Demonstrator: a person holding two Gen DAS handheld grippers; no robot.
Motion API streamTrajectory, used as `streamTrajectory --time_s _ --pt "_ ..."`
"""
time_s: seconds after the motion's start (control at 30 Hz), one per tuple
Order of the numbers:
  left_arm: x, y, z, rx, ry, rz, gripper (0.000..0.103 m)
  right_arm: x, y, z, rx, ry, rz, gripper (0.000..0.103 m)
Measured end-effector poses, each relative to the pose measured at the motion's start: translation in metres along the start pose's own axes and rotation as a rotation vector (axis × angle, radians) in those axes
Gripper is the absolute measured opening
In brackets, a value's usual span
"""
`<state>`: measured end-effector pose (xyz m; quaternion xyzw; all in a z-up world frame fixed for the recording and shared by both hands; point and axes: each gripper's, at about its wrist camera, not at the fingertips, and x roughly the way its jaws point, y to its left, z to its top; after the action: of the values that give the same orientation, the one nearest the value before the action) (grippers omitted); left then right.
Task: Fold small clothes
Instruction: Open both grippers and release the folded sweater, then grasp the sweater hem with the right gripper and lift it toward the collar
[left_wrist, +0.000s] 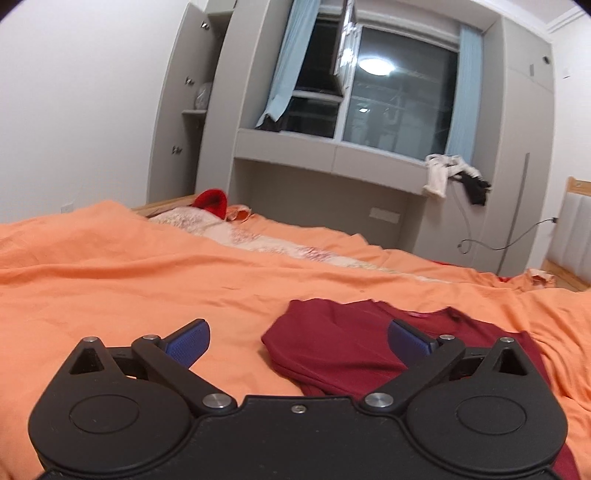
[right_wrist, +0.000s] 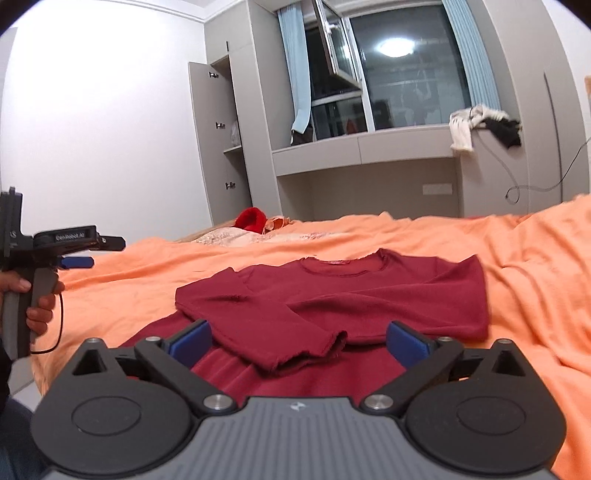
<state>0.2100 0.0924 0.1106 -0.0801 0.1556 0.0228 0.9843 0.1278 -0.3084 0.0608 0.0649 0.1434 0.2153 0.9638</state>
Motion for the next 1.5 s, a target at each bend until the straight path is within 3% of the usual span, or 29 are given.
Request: streamTrajectory --time_s 0.17,0.33,0.4,0.53,0.77,0.87,0.9,0.93,1.07,1.1,1.33,1.5 --pt "-0.06 -0.012 -0.012 0.121 -0.041 -0.022 0.102 -0.047 0.019 -0.009 -0.185 0.034 -0.049 0.103" --pt "-0.093 -0.021 -0.046 0.256 0.029 -0.045 0.102 -0.064 0.057 -0.043 -0.519 0.183 -0.108 0.103" --pt "-0.101 -0.025 -0.062 0.286 0.062 -0.064 0.102 -0.063 0.07 -0.061 -0.62 0.21 -0.12 0.103" --pt "-0.11 -0.036 -0.098 0.34 0.114 -0.061 0.102 -0.053 0.087 -0.084 -0.705 0.255 -0.147 0.103" --pt "-0.118 -0.057 -0.141 0.428 0.178 -0.126 0.102 -0.013 0.104 -0.121 -0.861 0.278 -0.298 0.101" --pt "-0.121 -0.065 -0.151 0.496 0.167 -0.156 0.102 -0.011 0.105 -0.127 -0.854 0.271 -0.291 0.086" --pt "-0.123 -0.066 -0.153 0.512 0.163 -0.169 0.102 -0.012 0.102 -0.126 -0.839 0.264 -0.278 0.077" --pt "-0.123 -0.068 -0.155 0.52 0.167 -0.186 0.103 -0.015 0.099 -0.123 -0.826 0.251 -0.272 0.06" --pt "-0.118 -0.078 -0.158 0.508 0.218 -0.251 0.103 -0.026 0.095 -0.113 -0.789 0.242 -0.206 0.027" --pt "-0.116 -0.082 -0.159 0.513 0.224 -0.265 0.103 -0.03 0.095 -0.11 -0.781 0.236 -0.199 0.013" --pt "-0.111 -0.128 -0.176 0.628 0.201 -0.333 0.103 -0.053 0.084 -0.069 -0.629 0.14 -0.159 0.007" --pt "-0.099 -0.161 -0.195 0.718 0.094 -0.278 0.102 -0.065 0.074 -0.039 -0.517 0.044 -0.143 0.007"
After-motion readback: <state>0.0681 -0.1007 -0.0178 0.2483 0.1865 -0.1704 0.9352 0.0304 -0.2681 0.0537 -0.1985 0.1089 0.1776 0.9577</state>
